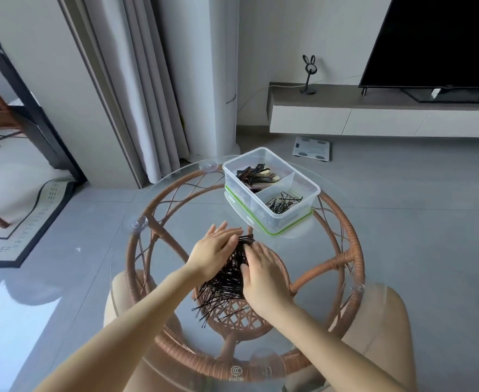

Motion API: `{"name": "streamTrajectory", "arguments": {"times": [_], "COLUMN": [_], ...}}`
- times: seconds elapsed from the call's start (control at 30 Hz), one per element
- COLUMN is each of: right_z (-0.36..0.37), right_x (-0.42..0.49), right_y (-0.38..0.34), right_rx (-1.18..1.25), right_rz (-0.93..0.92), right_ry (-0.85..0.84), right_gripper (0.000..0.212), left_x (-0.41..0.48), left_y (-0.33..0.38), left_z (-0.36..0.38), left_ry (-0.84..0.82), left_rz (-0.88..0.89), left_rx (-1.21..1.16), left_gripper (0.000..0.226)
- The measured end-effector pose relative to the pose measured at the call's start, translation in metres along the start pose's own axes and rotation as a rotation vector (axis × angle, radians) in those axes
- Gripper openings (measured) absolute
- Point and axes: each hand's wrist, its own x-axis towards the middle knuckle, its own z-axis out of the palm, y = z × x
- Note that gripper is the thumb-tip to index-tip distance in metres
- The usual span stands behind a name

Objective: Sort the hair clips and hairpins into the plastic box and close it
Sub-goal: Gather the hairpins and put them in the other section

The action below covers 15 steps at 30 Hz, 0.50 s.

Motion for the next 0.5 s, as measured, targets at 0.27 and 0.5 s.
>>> {"name": "streamTrajectory", "arguments": {"times": [0.27, 0.5], "right_z": [-0.039, -0.057], "right_x": [-0.035, -0.05], "right_y": [0.018, 0.051], "right_rx": [0.173, -0.244], "right_rz": [-0.115, -0.06], "right_ry": [-0.037, -0.247], "right_gripper": [0.052, 0.116], "left_x": [-0.037, -0.079], "left_y": [0.002, -0.012], "left_z": [-0.024, -0.037], "left_ry": [-0.057, -0.162], "left_rz": [-0.038, -0.052], "left_rx": [-0.177, 0.56], "left_gripper": [0.04, 0.117]}}
